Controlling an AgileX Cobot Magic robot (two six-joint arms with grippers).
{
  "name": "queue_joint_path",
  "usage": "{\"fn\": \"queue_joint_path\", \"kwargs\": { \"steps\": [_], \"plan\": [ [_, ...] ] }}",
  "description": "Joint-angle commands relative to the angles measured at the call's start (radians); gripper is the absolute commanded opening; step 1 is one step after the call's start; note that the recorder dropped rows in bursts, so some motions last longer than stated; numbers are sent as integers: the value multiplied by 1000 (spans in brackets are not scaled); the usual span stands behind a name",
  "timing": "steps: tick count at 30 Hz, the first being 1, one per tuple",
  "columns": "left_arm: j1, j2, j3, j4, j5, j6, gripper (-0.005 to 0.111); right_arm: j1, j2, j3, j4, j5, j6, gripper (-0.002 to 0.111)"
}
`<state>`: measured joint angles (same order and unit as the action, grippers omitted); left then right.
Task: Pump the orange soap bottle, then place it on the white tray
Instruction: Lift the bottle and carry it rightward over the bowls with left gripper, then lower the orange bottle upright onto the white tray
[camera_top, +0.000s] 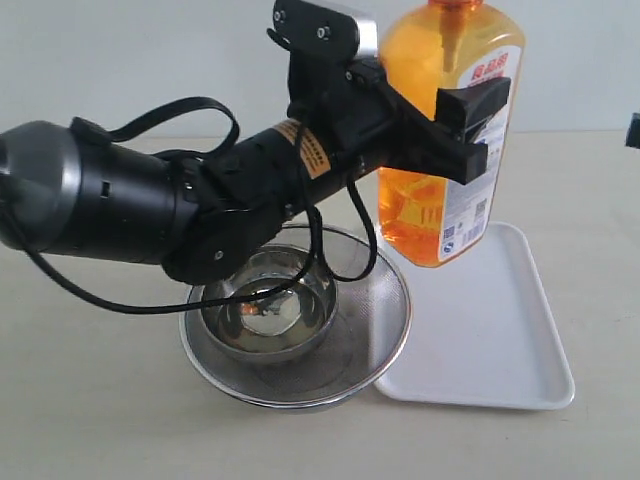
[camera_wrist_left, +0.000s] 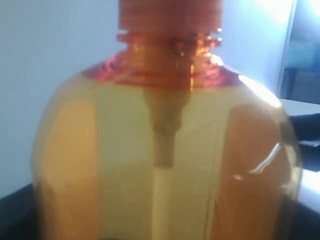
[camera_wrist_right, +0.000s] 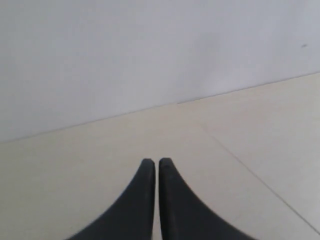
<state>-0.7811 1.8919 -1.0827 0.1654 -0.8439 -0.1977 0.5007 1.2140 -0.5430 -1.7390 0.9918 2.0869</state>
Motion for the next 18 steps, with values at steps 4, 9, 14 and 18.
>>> {"fn": "queue_joint_path", "kwargs": {
  "steps": [4,9,14,18],
  "plan": [
    [-11,105,-132,40,-86,-82,5,-3,-5,-8,-5,208,5,0],
    [-26,185,-194,96,-73,-110,5,-3,-5,-8,-5,198,5,0],
    [-43,242,-215,122,-68,-86,5,-3,-5,-8,-5,198,5,0],
    [-43,268,-215,132,-66,-74,5,-3,-5,-8,-5,200,5,0]
  ]
}}
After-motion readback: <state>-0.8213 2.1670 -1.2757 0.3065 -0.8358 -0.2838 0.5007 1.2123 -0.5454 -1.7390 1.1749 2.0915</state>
